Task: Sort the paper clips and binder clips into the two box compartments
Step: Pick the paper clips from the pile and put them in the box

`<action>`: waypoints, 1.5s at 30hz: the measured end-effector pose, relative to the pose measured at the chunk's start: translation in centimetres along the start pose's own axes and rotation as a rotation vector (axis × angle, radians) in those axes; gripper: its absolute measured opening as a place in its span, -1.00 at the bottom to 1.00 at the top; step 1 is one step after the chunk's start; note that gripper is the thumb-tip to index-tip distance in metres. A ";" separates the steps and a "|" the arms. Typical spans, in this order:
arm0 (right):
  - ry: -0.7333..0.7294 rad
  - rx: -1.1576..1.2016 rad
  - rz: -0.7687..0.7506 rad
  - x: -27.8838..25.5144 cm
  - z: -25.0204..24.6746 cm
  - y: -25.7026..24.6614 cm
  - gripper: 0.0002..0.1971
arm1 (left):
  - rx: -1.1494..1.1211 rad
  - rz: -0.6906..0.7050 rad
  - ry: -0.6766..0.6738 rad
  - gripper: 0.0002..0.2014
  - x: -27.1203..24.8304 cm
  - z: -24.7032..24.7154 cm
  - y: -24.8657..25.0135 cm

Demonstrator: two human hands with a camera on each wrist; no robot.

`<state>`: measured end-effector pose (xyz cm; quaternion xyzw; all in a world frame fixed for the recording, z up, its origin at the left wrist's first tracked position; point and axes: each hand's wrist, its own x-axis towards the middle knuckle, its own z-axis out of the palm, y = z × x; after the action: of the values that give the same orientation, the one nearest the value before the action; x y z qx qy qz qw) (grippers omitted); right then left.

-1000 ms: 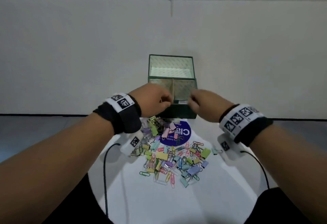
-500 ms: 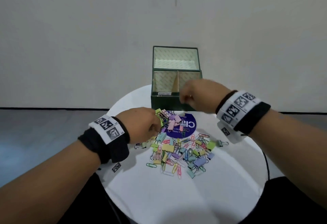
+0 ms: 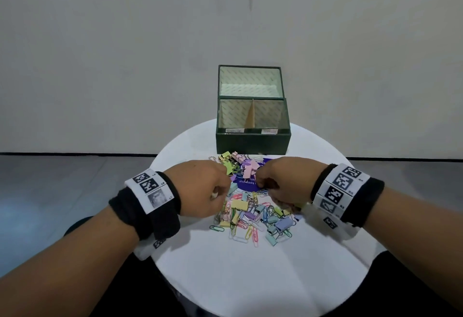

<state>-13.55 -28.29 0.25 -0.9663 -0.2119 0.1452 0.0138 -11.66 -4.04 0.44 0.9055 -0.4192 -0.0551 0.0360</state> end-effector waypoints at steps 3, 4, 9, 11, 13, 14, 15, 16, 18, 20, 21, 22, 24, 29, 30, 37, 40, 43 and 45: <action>-0.004 0.028 -0.035 -0.5 0.2 -0.2 -0.69 | -0.007 -0.008 -0.071 -0.82 -0.8 0.4 0.1; -0.004 0.039 -0.037 -0.5 0.2 -0.2 -0.72 | -0.007 -0.010 -0.080 -0.79 -0.8 0.5 0.0; 0.037 0.000 -0.017 0.1 0.4 -0.7 -0.95 | 0.051 -0.035 -0.027 -0.84 0.3 0.4 -0.4; 0.030 -0.031 -0.001 0.4 0.7 -0.7 -0.93 | 0.063 -0.053 0.008 -0.82 0.5 0.4 -0.5; 0.026 -0.002 0.021 0.6 0.7 -0.6 -0.91 | 0.045 -0.050 0.030 -0.78 0.8 0.3 -0.3; 0.041 0.029 0.023 0.6 0.6 -0.4 -0.92 | 0.040 -0.044 0.033 -0.76 1.0 0.3 -0.1; 0.075 0.061 0.015 0.6 0.3 -0.1 -0.92 | 0.038 -0.036 0.035 -0.74 1.2 0.2 0.1; 0.119 0.094 0.000 0.5 0.0 0.1 -0.92 | 0.038 -0.032 0.032 -0.74 1.6 0.1 0.4; 0.214 0.219 -0.005 0.0 -0.8 0.5 -0.90 | 0.040 -0.034 0.012 -0.74 2.2 -0.1 1.0; 0.310 0.402 0.037 -0.5 -1.4 1.0 -0.91 | 0.039 -0.053 -0.015 -0.75 2.6 -0.3 1.3; 0.348 0.504 0.061 -0.7 -1.6 1.3 -0.91 | 0.031 -0.059 -0.019 -0.75 2.7 -0.2 1.4; 0.377 0.634 0.080 -0.9 -1.8 1.5 -0.92 | 0.025 -0.056 -0.017 -0.77 2.7 -0.1 1.4; 0.428 1.002 0.119 -1.1 -2.0 1.8 -0.96 | 0.014 -0.028 -0.002 -0.80 2.8 0.1 1.2; 0.362 1.782 0.313 -1.3 -1.7 2.9 -0.75 | 0.019 -0.002 0.007 -0.78 2.6 0.2 1.3; 0.324 1.801 0.339 -1.3 -1.5 3.1 -0.76 | 0.023 -0.001 0.004 -0.77 2.7 0.1 1.4; -0.012 0.324 0.231 -1.9 -0.9 1.8 -0.87 | 0.061 -0.016 0.010 -0.83 2.8 -0.1 1.8; -0.051 0.148 0.294 -1.7 -0.3 1.0 -0.79 | 0.102 -0.035 0.010 -0.84 2.9 0.0 1.8; -0.042 0.173 0.277 -1.5 -0.2 0.9 -0.87 | 0.124 -0.067 0.000 -0.82 3.1 0.0 1.6; 0.004 0.233 0.264 -1.3 -0.4 1.2 -0.87 | 0.131 -0.081 0.001 -0.80 3.1 0.2 1.5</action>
<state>-14.10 -29.93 0.89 -0.9779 -0.0650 0.1675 0.1070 -10.82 -7.42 0.22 0.9222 -0.3847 -0.0284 -0.0255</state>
